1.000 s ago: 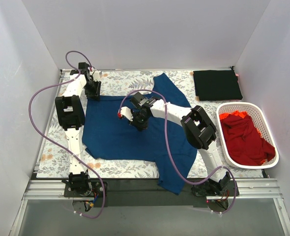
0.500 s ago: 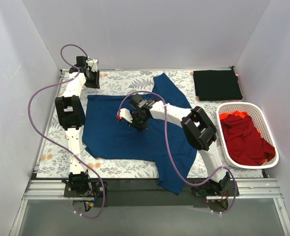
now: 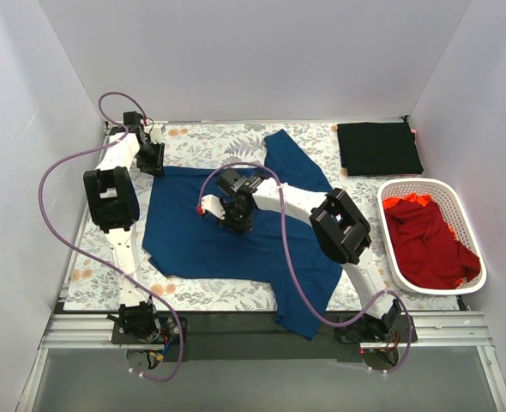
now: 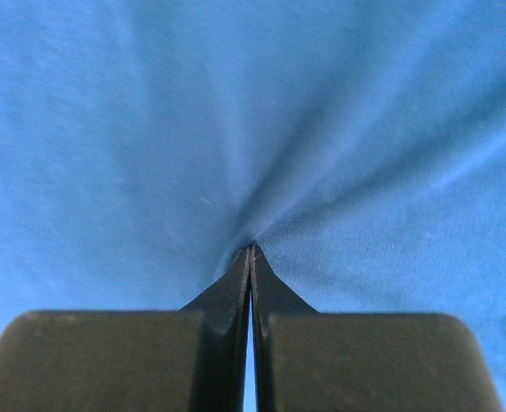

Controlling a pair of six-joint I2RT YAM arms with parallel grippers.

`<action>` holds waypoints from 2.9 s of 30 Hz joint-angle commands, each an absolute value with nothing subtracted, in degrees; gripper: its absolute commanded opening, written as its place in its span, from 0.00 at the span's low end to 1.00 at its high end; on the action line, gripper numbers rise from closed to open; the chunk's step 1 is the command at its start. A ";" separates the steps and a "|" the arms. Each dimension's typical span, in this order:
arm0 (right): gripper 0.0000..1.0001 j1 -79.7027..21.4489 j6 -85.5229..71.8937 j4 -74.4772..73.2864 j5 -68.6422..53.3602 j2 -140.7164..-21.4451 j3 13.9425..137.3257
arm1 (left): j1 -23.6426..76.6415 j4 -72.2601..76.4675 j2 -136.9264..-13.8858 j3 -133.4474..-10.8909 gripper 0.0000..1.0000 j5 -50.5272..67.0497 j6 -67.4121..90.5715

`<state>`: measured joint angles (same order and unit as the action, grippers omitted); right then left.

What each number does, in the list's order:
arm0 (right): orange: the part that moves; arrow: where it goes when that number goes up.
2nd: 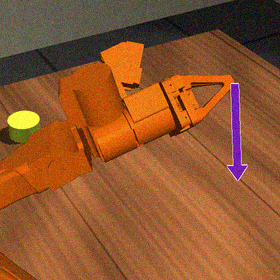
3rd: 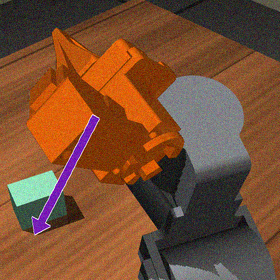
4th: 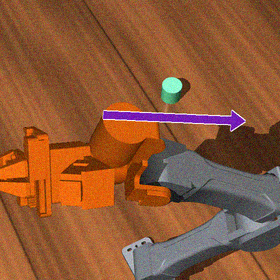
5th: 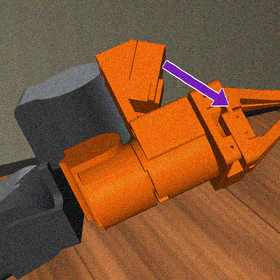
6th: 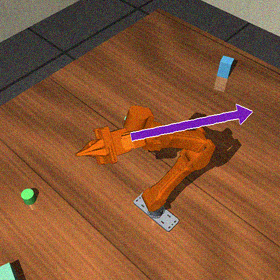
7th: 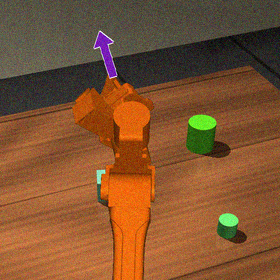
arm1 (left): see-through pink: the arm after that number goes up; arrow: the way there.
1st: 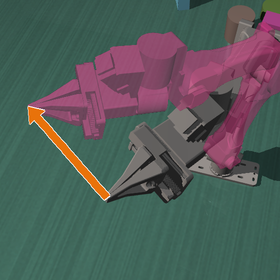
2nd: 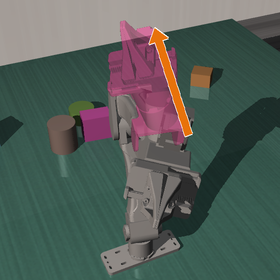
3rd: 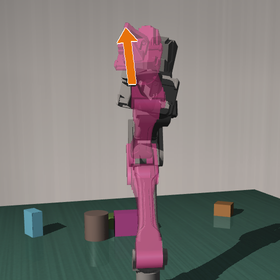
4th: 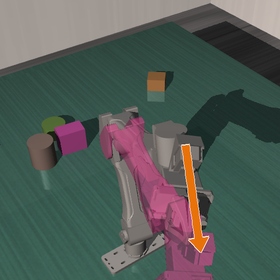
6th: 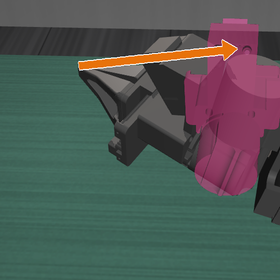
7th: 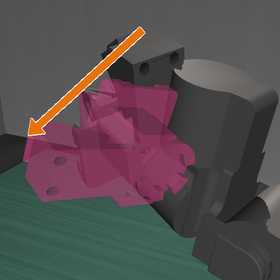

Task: Fold and stack the t-shirts
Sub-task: Flatten the tshirt out

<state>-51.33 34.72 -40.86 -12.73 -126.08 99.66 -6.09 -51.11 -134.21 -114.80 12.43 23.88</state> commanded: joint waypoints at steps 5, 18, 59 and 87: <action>0.01 -55.72 31.64 -45.88 -18.28 -129.20 105.99 | -5.80 -50.45 -135.08 -118.56 0.24 9.76 24.34; 0.02 -53.71 28.13 -44.21 -6.34 -131.04 103.98 | -5.45 -48.69 -137.98 -120.67 0.24 7.03 26.71; 0.22 -21.63 27.68 -44.30 -11.61 -124.17 106.95 | -8.70 -45.51 -116.63 -101.87 0.46 26.17 28.57; 0.32 -14.33 34.55 -34.19 10.83 -142.48 126.65 | -6.33 -47.64 -136.69 -125.08 0.52 17.12 32.36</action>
